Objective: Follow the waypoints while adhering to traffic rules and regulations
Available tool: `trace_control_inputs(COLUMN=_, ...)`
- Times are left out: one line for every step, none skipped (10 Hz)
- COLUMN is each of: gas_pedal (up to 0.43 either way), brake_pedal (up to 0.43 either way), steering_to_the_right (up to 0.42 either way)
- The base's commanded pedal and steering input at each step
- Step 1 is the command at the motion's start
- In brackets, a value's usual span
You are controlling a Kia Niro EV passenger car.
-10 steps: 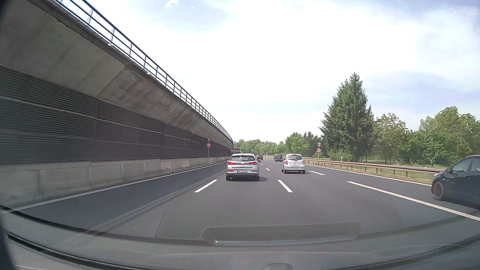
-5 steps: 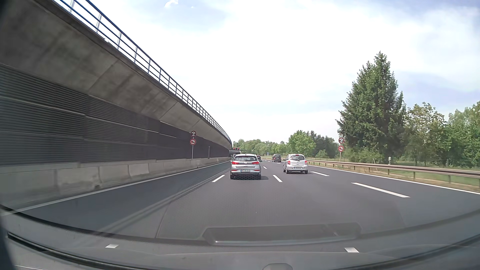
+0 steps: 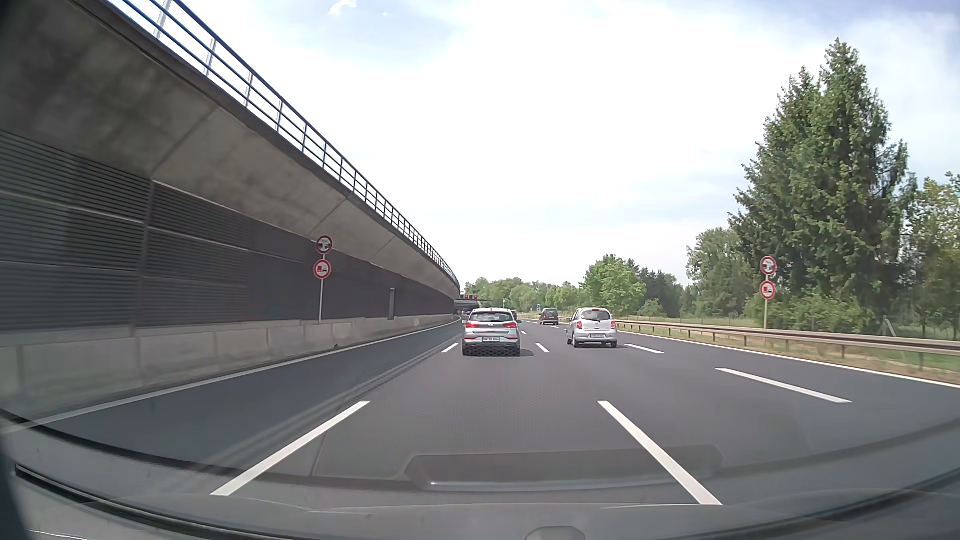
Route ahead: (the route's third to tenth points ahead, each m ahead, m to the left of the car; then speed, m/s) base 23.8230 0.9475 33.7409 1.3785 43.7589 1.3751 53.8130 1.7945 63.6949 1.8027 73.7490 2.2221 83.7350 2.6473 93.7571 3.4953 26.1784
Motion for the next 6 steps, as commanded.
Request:
trace_control_inputs(gas_pedal=0.11, brake_pedal=0.0, steering_to_the_right=0.001)
trace_control_inputs(gas_pedal=0.118, brake_pedal=0.0, steering_to_the_right=0.0)
trace_control_inputs(gas_pedal=0.118, brake_pedal=0.0, steering_to_the_right=0.0)
trace_control_inputs(gas_pedal=0.15, brake_pedal=0.0, steering_to_the_right=0.0)
trace_control_inputs(gas_pedal=0.157, brake_pedal=0.0, steering_to_the_right=0.0)
trace_control_inputs(gas_pedal=0.157, brake_pedal=0.0, steering_to_the_right=0.0)
